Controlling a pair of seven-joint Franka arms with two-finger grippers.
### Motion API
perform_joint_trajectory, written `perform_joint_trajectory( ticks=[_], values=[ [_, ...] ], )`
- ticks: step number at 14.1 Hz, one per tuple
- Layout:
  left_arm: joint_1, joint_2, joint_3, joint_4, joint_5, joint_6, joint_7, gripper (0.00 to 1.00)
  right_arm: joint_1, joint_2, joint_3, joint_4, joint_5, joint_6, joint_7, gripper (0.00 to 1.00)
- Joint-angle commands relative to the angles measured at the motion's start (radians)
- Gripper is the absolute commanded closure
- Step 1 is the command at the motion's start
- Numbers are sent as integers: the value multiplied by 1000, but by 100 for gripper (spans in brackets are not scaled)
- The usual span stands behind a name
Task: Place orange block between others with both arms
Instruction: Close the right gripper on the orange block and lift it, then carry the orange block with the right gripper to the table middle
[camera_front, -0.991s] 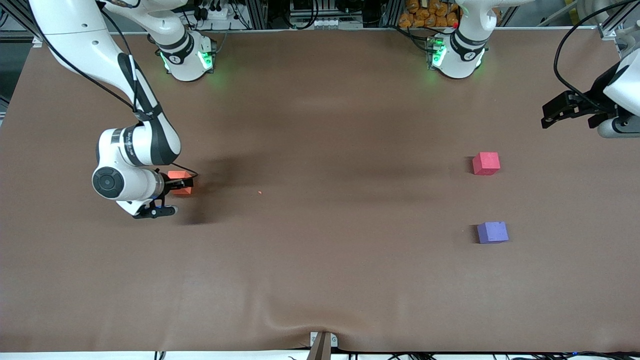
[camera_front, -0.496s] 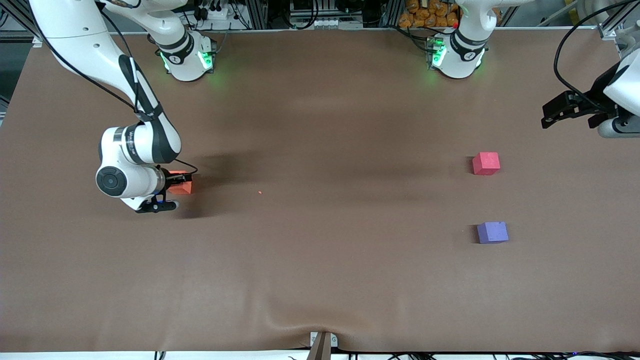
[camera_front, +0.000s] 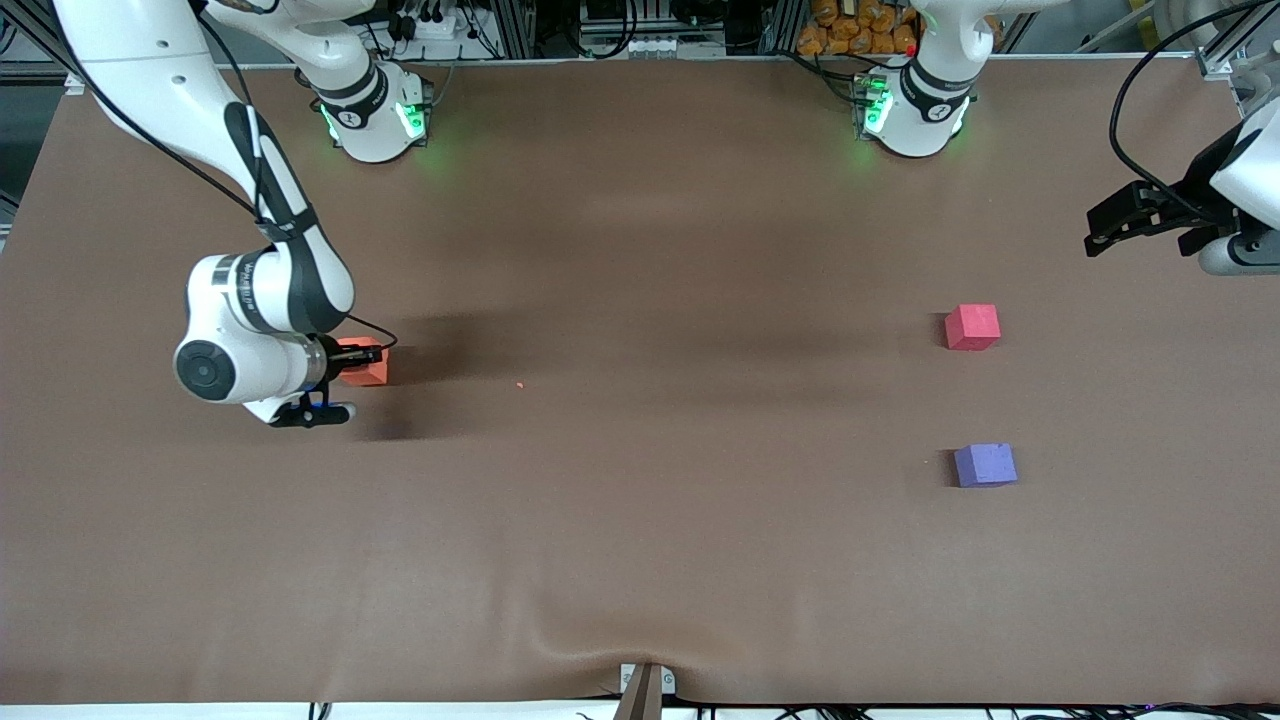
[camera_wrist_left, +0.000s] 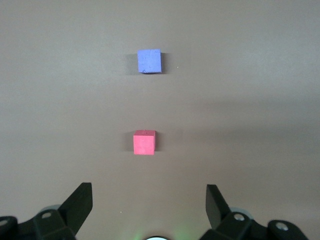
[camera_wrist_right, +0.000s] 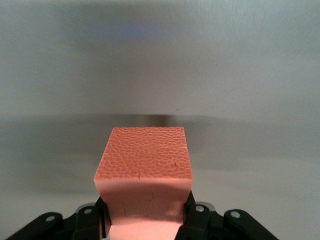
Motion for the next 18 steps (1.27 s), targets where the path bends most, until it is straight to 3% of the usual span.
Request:
perform_joint_trajectory(
  ticks=[1,4,11,18],
  values=[
    [7,-8,-5,5,8,-3,-4,0,74,-10,6,83,66,-43,-1,100],
    [6,-8,-5,5,8,-3,-4,0,200,1,4,197,145,-64,109,100],
    [9,-9,-5,2,8,-4,8,0,513,344,10,646,188,-46,436,100],
    [6,9,-6,-4,10,19,5,0,665,455,12,679,220,175,604,100]
  ],
)
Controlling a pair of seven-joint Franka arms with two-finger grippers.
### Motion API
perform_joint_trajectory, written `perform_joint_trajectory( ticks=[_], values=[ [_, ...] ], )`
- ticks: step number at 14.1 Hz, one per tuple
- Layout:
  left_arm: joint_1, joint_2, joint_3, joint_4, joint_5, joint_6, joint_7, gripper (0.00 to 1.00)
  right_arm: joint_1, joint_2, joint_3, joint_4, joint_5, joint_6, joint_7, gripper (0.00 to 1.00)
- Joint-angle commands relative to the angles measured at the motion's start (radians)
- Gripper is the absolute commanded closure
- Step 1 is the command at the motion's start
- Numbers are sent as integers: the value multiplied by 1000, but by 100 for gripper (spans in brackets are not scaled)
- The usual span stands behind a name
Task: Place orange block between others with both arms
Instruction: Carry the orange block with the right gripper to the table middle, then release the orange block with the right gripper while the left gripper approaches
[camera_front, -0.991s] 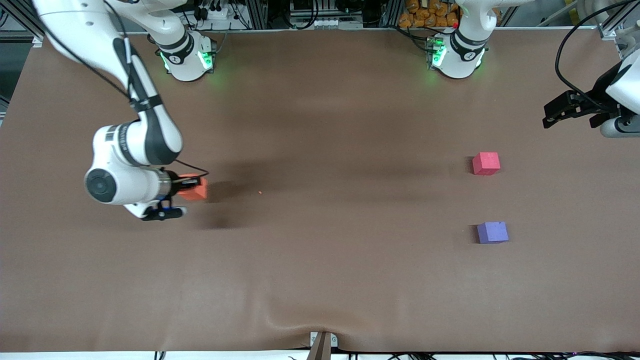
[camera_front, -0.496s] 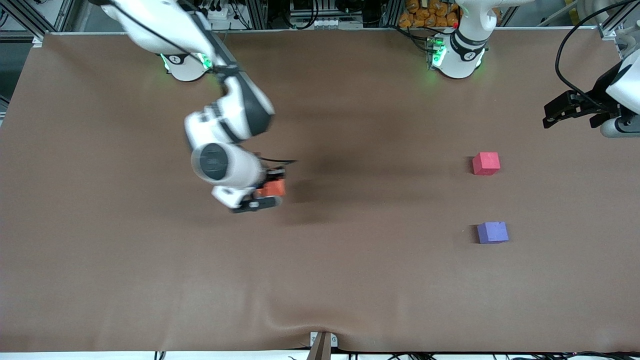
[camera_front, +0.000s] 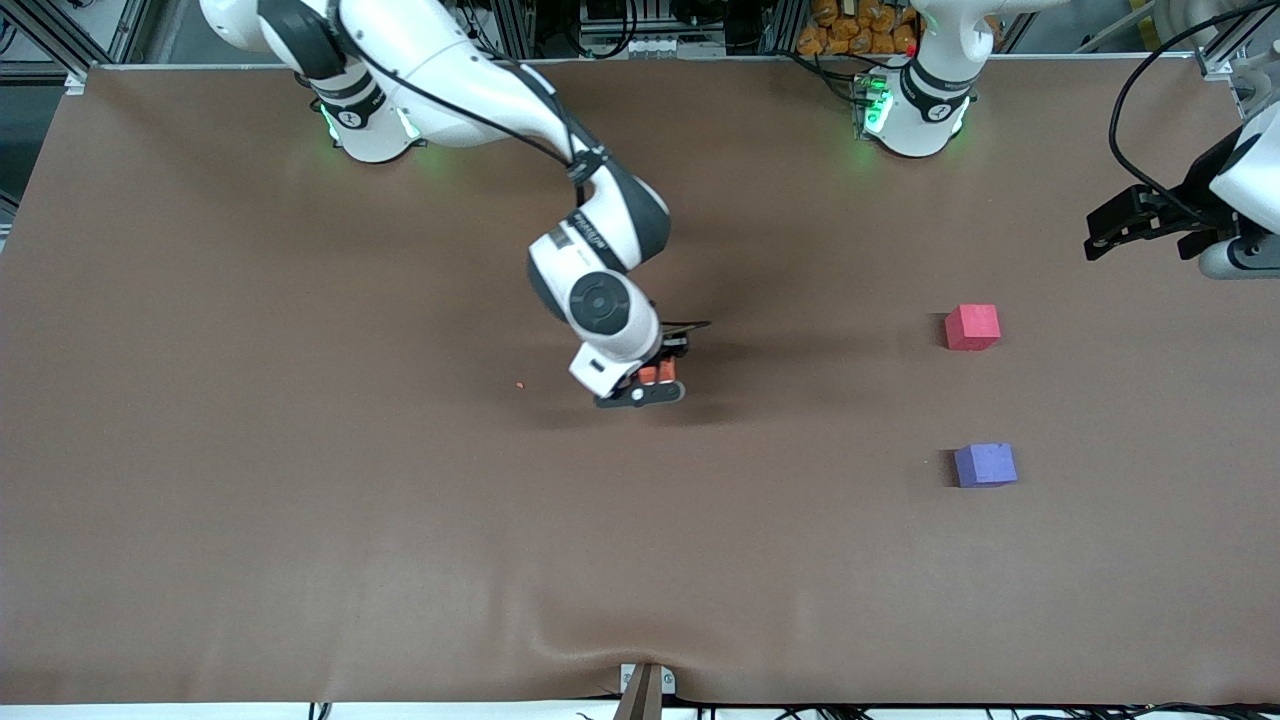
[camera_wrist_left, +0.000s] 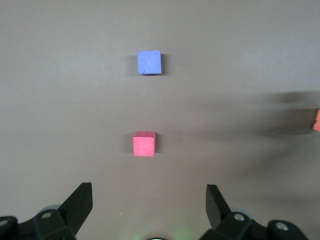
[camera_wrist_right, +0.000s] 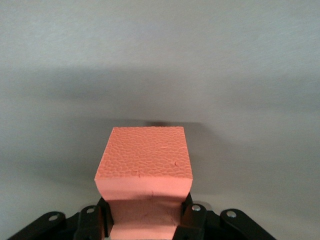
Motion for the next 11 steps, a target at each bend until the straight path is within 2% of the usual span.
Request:
perform_joint_trajectory(
  ticks=[1,2,3,4,5,9,11],
  values=[
    [3,3,-6,-2,10,9,4,0,17,33,-10,45,26,9,27,100],
    [2,3,-6,-2,10,9,4,0,19,37,-10,43,26,10,28,88],
    [2,5,-6,-8,11,9,5,0,20,41,-10,43,28,10,31,64],
    [5,6,-6,-9,11,9,5,0,24,41,-10,40,28,10,31,25],
    [3,15,-6,-9,10,9,5,0,31,41,-12,39,25,10,31,0],
    [-15,54,-9,-5,10,23,-5,0,19,18,-15,39,20,-2,30,0],
    [-53,87,-15,4,20,37,-7,0,1,-1,-30,42,16,-58,27,0]
  ],
)
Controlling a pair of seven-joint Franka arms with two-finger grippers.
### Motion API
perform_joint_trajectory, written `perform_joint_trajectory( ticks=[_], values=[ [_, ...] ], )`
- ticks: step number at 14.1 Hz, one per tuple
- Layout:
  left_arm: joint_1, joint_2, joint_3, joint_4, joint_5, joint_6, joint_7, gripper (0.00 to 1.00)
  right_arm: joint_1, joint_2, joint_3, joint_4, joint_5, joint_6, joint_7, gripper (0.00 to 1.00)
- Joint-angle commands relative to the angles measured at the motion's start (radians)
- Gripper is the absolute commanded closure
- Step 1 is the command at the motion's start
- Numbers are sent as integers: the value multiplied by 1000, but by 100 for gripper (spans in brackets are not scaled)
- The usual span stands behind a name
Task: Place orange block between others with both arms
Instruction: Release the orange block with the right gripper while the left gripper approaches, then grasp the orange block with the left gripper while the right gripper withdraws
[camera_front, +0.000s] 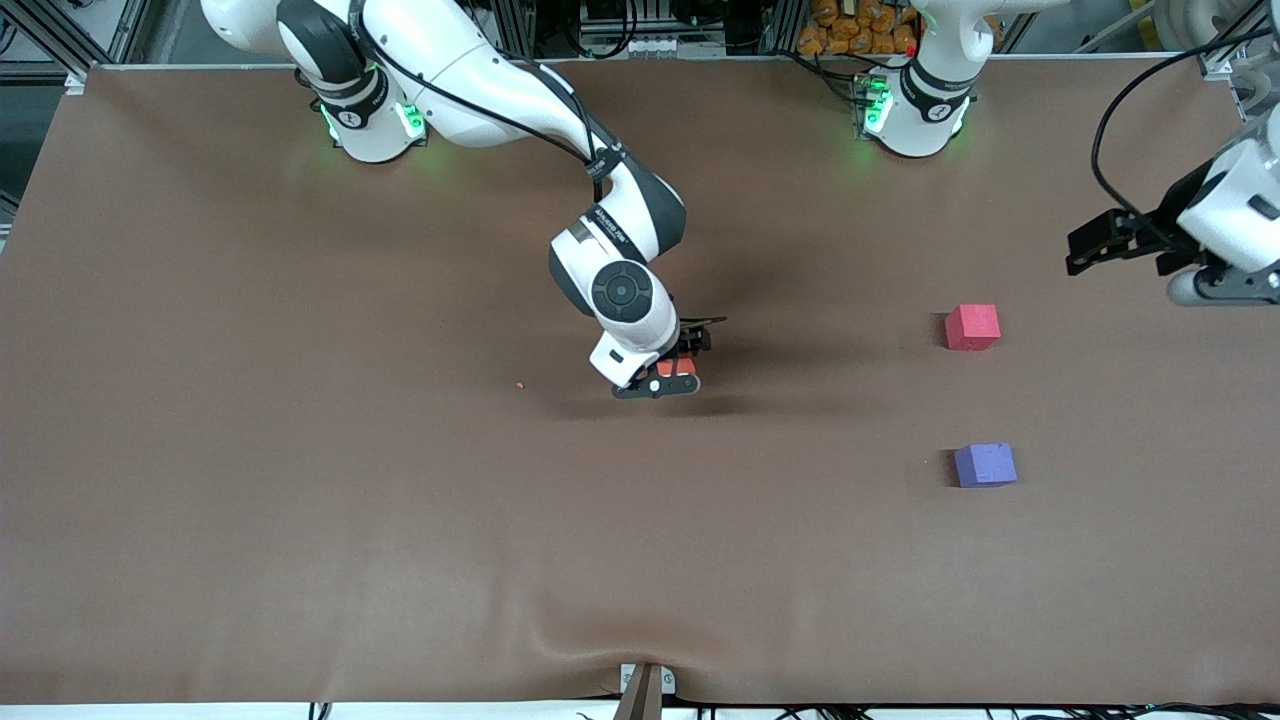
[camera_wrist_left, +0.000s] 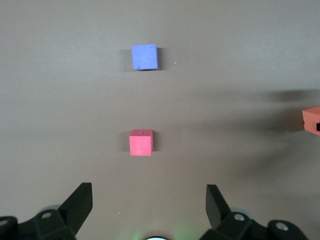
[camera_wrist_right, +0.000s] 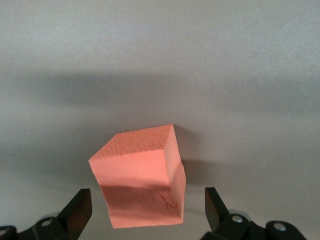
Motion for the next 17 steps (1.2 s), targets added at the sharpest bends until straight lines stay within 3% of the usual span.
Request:
perform_joint_trajectory(
  ticks=[1,6,10,13,17],
  values=[
    [-54,51,-8,18,16,32,-8,0,-46,-38,-34,21,12,-104,-4,0],
    [-180,135,-10,48,7,51,-192,0,-210,-124,-106,9,-7,-267,-179,0],
    [-312,211,-14,57,-65,66,-407,0,-224,-133,-271,-11,-64,-281,-329,0],
    [-442,328,-11,128,-76,137,-632,0,-259,-173,-394,-39,-64,-371,-487,0],
    [-583,508,-5,217,-73,287,-893,0,-307,-361,-491,-264,-67,-353,-639,0]
  ],
)
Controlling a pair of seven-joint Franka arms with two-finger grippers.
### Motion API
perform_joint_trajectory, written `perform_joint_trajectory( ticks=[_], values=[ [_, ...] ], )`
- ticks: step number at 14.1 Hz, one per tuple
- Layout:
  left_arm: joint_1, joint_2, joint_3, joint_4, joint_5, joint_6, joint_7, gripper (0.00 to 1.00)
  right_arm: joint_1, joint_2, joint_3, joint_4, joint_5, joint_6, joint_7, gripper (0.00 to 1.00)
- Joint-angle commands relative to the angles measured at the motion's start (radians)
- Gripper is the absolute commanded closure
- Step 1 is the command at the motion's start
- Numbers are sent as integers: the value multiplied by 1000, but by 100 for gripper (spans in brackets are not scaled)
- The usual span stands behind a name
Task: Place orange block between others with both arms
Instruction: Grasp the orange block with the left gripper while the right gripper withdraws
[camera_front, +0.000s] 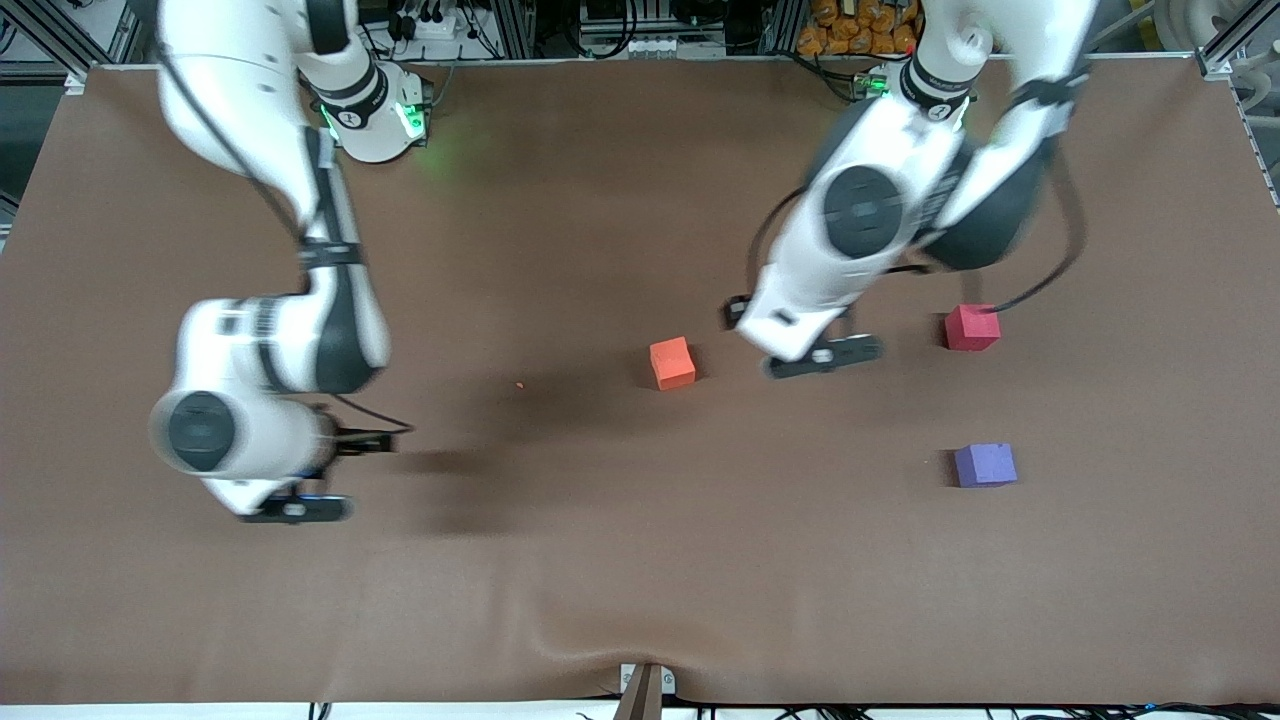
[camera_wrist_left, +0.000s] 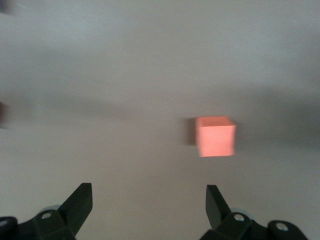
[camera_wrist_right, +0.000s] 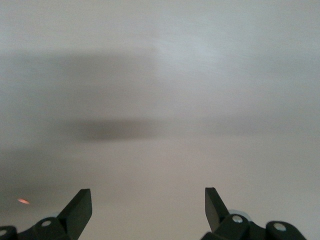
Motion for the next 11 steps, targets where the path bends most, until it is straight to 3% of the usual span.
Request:
perform_joint_trajectory(
  ticks=[1,4,11],
  values=[
    [-85,141,17,90,-9,109,-151,0,-9,-190,-43,-210,-16,31,-54,0],
    [-158,231,37,89,-4,222,-228,0,-8,-204,-76,-210,-27,27,-55,0],
    [-196,276,40,21,126,239,-270,0,11,-198,-70,-167,-22,38,-37,0]
  ],
)
